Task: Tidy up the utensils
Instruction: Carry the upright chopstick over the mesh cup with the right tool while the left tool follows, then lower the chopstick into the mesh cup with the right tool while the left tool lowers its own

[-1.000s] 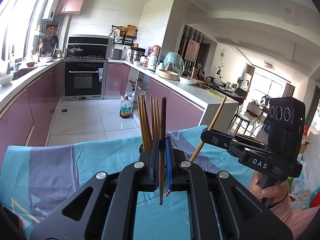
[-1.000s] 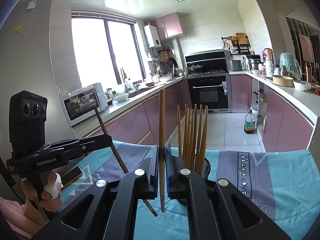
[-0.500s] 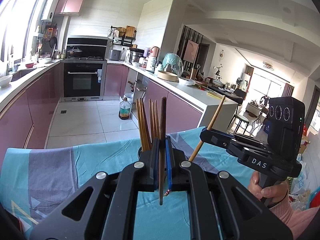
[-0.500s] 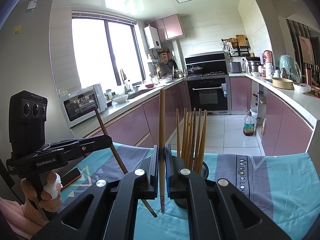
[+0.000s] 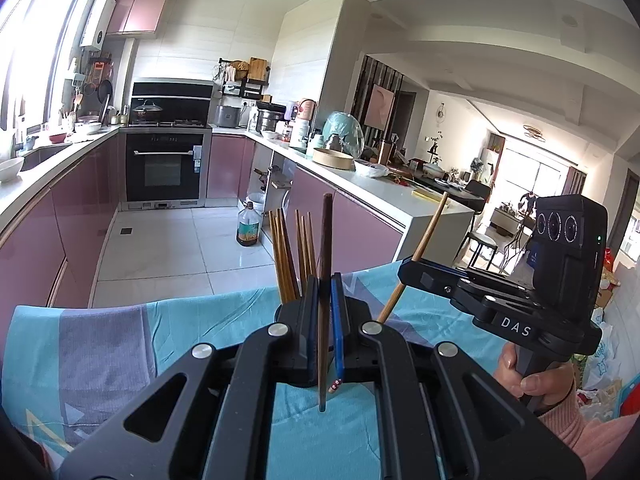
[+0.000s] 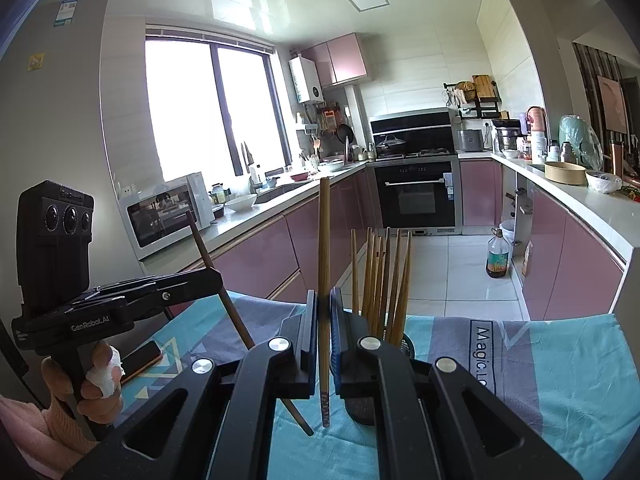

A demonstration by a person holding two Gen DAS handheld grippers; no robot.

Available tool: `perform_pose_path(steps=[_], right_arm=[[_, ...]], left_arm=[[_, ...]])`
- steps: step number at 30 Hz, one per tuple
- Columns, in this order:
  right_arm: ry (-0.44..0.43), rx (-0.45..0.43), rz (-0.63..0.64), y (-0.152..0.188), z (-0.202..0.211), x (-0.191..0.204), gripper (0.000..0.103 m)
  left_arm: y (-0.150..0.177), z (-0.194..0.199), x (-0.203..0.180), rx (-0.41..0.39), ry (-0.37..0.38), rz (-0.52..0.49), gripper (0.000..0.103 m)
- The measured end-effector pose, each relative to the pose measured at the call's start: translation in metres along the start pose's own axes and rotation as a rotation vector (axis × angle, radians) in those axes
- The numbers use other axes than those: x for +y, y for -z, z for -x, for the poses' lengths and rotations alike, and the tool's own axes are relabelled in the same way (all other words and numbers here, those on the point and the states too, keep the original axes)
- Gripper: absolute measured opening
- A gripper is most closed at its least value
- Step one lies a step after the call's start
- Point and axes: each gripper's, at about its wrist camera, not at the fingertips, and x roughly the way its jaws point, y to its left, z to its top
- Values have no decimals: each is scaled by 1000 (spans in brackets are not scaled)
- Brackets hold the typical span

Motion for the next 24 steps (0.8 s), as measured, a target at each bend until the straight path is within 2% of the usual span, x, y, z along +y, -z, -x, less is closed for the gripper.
perform_pose_path(steps=[24], right_arm=[[8,-37,17,-10,0,1,5]], left_arm=[[-17,10,-2,-53,1,-17,7]])
